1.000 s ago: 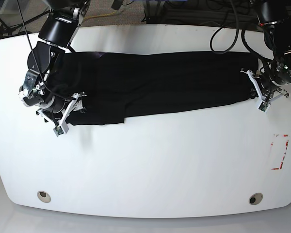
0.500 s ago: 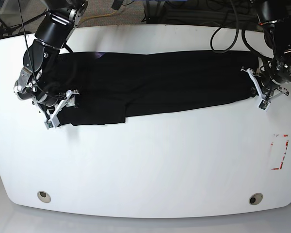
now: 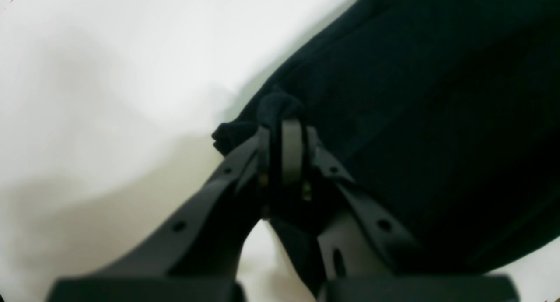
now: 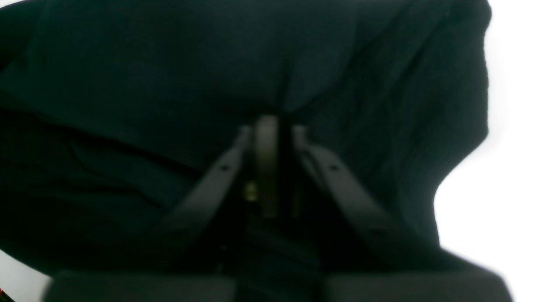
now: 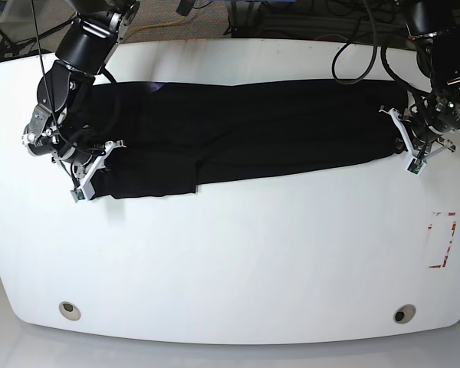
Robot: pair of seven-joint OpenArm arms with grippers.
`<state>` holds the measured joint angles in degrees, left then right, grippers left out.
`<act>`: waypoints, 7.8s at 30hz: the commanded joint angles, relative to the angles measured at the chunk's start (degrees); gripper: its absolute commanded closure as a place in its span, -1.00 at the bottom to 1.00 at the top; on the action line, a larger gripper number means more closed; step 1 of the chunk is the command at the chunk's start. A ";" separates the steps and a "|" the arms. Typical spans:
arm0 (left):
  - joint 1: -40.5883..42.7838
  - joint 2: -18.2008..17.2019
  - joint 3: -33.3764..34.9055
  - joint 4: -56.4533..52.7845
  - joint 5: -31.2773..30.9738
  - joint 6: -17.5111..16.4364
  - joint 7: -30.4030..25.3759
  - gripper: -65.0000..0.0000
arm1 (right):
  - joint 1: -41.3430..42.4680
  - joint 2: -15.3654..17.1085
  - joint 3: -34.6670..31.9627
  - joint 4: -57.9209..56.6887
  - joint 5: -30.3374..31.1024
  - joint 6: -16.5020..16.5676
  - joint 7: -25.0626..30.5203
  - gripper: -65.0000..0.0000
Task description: Fold the T-shirt properly
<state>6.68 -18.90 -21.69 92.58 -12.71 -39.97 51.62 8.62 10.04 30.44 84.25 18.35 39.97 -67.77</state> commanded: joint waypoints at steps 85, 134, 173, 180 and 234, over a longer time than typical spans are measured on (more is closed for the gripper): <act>-2.77 1.36 4.59 -3.74 -7.29 -0.03 10.49 -0.02 | -13.85 2.04 2.40 3.88 2.18 0.03 9.53 -0.20; -11.91 4.43 -10.70 -19.56 -21.71 -0.03 13.13 -0.32 | -5.68 0.02 1.34 -1.74 -8.02 0.03 15.06 -0.19; -10.59 13.31 22.09 12.00 -16.17 2.82 11.11 0.93 | -6.56 -0.24 1.61 -2.09 -4.50 0.03 14.71 -0.19; -11.64 19.82 26.13 6.90 -7.73 2.73 10.93 0.93 | -6.56 -0.24 1.70 -2.09 -4.59 0.03 14.71 -0.19; -17.18 25.01 46.88 6.19 3.96 7.48 3.20 -0.57 | -6.38 -0.33 1.43 -2.09 -4.41 0.03 14.71 -0.19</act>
<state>-9.21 5.41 24.86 99.50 -7.22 -32.21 56.01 1.91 9.34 31.88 81.73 13.96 39.92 -52.05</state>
